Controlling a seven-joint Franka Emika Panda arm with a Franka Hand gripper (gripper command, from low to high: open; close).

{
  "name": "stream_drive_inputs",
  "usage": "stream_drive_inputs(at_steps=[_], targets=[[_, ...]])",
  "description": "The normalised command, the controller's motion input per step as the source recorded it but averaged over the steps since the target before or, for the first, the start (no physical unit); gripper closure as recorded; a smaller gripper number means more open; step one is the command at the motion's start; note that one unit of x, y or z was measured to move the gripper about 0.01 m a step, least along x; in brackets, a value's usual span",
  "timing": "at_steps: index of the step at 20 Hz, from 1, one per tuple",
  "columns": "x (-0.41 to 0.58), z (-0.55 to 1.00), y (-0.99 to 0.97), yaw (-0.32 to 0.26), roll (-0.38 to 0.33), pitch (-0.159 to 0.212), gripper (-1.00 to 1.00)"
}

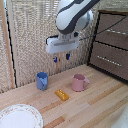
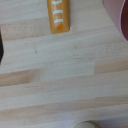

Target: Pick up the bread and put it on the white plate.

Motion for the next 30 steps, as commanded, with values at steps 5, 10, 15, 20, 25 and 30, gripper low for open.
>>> stream_drive_inputs(at_steps=[5, 10, 15, 20, 25, 30], targets=[[-0.069, -0.40, 0.07, 0.069, -0.008, 0.004, -1.00], [-0.057, -0.41, 0.04, 0.033, 0.000, 0.013, -1.00], [-0.062, -0.40, 0.05, 0.012, 0.000, 0.046, -1.00], [-0.042, -0.39, 0.00, 0.000, 0.000, 0.042, -1.00], [0.000, -0.36, 0.03, 0.000, -0.015, 0.013, -1.00], [0.000, -0.32, 0.07, 0.005, -0.042, 0.009, -1.00]])
